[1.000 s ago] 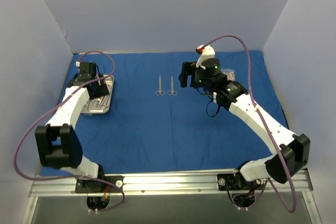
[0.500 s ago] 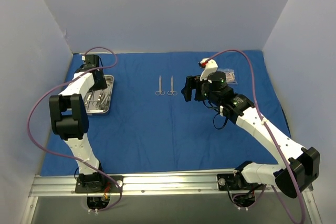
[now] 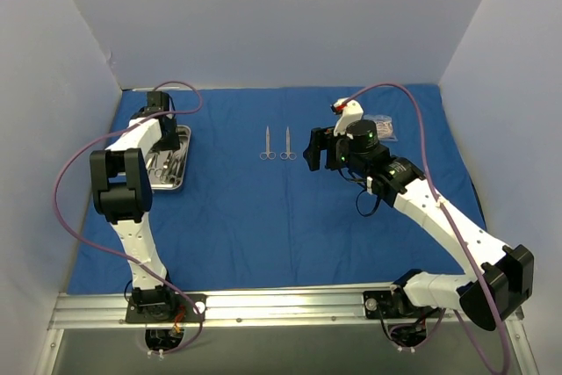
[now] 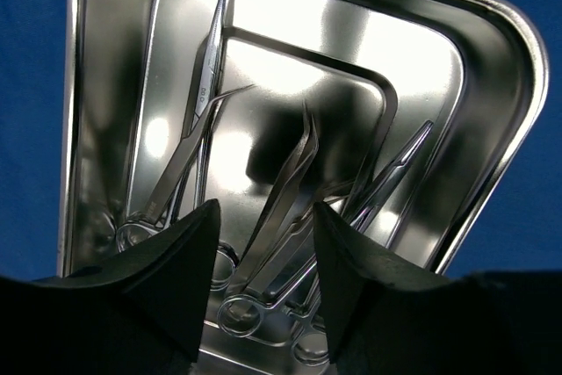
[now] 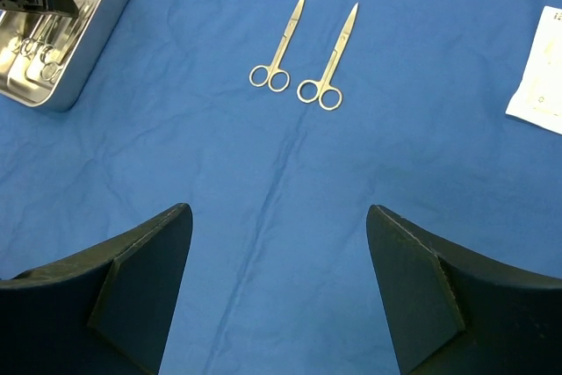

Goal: Open and lay out the surgical kit
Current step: Pick up the medical item from the container.

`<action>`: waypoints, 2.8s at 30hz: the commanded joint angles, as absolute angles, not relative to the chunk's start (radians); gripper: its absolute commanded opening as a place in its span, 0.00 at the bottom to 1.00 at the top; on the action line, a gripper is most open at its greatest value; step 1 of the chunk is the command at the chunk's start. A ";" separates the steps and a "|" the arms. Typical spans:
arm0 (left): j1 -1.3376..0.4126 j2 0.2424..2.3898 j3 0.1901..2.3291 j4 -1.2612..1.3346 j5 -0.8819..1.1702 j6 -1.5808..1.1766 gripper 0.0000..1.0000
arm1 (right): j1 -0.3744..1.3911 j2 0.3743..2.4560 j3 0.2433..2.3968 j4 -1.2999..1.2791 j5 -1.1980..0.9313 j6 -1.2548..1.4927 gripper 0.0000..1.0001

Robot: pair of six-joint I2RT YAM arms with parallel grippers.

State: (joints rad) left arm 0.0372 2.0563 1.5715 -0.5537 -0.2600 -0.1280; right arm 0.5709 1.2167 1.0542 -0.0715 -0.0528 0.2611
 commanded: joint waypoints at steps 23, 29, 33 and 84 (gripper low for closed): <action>0.043 2.022 1.513 -0.442 -0.100 -0.023 0.34 | 0.580 1.266 1.057 -0.058 -0.061 0.276 0.75; 0.041 2.031 1.508 -0.446 -0.084 -0.018 0.27 | 0.578 1.279 1.058 -0.055 -0.064 0.281 0.75; 0.041 2.043 1.506 -0.451 -0.077 -0.012 0.27 | 0.578 1.290 1.058 -0.051 -0.071 0.282 0.75; 0.041 1.798 1.569 -0.406 -0.377 0.011 0.13 | 0.586 1.213 1.028 -0.041 -0.135 0.313 0.75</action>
